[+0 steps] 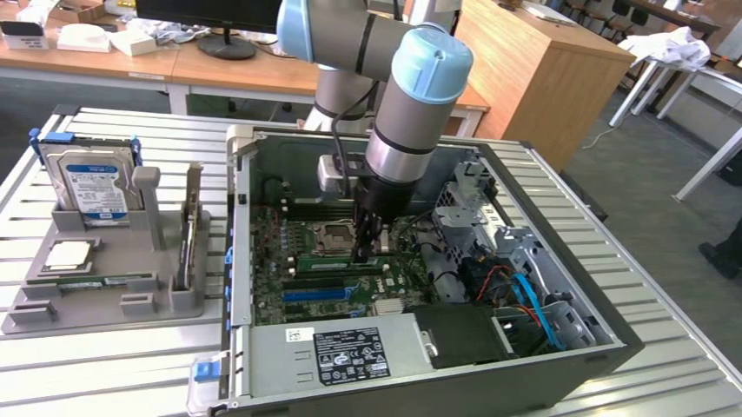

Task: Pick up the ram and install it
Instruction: 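Insert the ram into the slot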

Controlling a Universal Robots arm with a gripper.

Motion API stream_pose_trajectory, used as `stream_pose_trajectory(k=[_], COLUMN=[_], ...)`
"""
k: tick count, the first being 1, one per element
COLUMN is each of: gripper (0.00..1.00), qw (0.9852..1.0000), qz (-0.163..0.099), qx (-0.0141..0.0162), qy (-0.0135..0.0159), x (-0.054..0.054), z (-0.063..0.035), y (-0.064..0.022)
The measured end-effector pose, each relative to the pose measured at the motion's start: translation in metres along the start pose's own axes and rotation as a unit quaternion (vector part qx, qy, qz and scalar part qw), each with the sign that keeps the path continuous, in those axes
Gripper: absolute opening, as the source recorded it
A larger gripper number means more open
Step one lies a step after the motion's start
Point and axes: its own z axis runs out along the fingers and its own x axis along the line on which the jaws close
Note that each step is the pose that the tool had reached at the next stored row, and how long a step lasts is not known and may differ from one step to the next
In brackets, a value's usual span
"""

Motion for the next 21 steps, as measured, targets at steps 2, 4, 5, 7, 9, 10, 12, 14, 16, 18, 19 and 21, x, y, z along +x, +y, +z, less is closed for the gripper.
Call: stream_pose_trajectory(k=[2, 4, 5, 7, 9, 10, 12, 14, 16, 18, 19, 21], gripper=[0.11, 0.11, 0.11, 0.11, 0.11, 0.11, 0.11, 0.11, 0.11, 0.11, 0.11, 0.11], qw=[1.0000, 1.0000, 1.0000, 1.0000, 1.0000, 1.0000, 1.0000, 1.0000, 1.0000, 1.0000, 1.0000, 1.0000], qz=[-0.001, -0.002, -0.002, -0.002, -0.002, -0.002, -0.002, -0.002, -0.002, -0.002, -0.002, -0.002], qx=[0.0000, -0.0001, 0.0000, 0.0005, 0.0013, 0.0016, 0.0021, 0.0024, 0.0025, 0.0026, 0.0025, 0.0025], qy=[0.0001, 0.0002, 0.0001, 0.0001, 0.0001, 0.0001, 0.0002, 0.0002, 0.0001, 0.0001, 0.0002, 0.0002], x=[0.0000, 0.0000, 0.0000, 0.0000, 0.0000, 0.0001, 0.0001, 0.0001, 0.0002, 0.0002, 0.0002, 0.0002], z=[0.0000, 0.0000, 0.0003, 0.0011, 0.0019, 0.0024, 0.0034, 0.0047, 0.0061, 0.0071, 0.0071, 0.0071], y=[0.0000, 0.0000, 0.0000, -0.0001, 0.0000, 0.0001, 0.0002, 0.0003, 0.0003, 0.0003, 0.0003, 0.0003])
